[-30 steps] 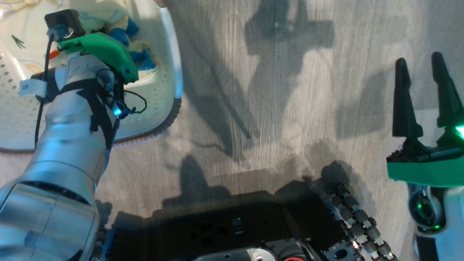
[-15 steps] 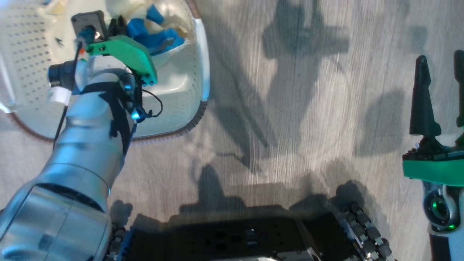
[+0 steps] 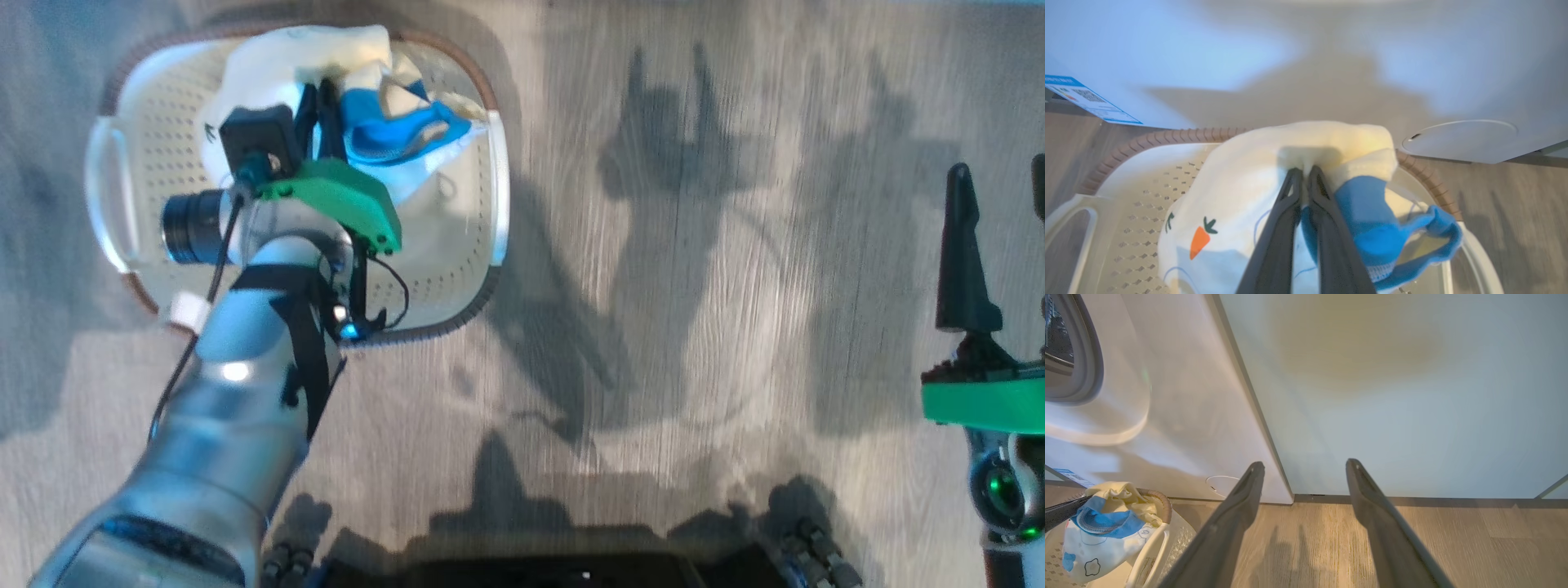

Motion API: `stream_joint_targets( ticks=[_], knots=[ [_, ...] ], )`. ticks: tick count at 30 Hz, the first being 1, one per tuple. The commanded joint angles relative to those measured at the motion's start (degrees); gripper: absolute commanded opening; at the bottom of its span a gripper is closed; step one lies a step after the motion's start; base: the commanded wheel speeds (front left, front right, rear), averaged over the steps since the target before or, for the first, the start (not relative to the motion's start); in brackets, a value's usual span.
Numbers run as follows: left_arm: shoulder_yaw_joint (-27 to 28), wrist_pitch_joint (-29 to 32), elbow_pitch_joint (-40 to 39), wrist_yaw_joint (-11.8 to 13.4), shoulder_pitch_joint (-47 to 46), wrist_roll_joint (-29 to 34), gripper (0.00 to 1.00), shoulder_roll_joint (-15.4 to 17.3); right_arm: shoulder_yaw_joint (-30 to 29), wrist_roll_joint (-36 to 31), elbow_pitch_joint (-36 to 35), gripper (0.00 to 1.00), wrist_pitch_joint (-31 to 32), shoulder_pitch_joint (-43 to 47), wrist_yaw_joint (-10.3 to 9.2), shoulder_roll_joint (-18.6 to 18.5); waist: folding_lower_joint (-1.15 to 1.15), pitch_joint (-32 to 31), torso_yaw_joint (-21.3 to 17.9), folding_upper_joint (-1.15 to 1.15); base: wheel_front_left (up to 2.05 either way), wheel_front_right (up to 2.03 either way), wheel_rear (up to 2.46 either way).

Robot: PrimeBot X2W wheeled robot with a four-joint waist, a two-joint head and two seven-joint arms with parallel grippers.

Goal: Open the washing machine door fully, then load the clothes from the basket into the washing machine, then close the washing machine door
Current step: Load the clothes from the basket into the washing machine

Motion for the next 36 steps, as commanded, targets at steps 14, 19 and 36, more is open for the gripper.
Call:
stream_joint_targets(
  ticks=[14,19,36],
  knots=[
    [6.44,-0.79,-17.34,1.59,15.96,7.62,0.00,0.65,0.18,-1.01,1.24,1.00,-0.37,6.11,-0.16,-0.75,0.00,-15.53,2.45,0.00,0.00,0.00,0.00],
    [7.39,-0.79,-21.73,1.92,21.03,9.30,0.00,0.63,0.51,-1.43,2.67,1.00,-0.31,7.49,-0.16,-0.67,0.00,-20.81,2.99,0.00,0.00,0.00,0.00],
    [7.48,-0.50,-31.42,2.85,35.80,10.95,0.00,1.86,1.41,-2.94,3.95,1.00,2.05,13.40,-0.16,-0.04,0.00,-35.51,4.52,0.00,0.00,0.00,0.00]
  ],
)
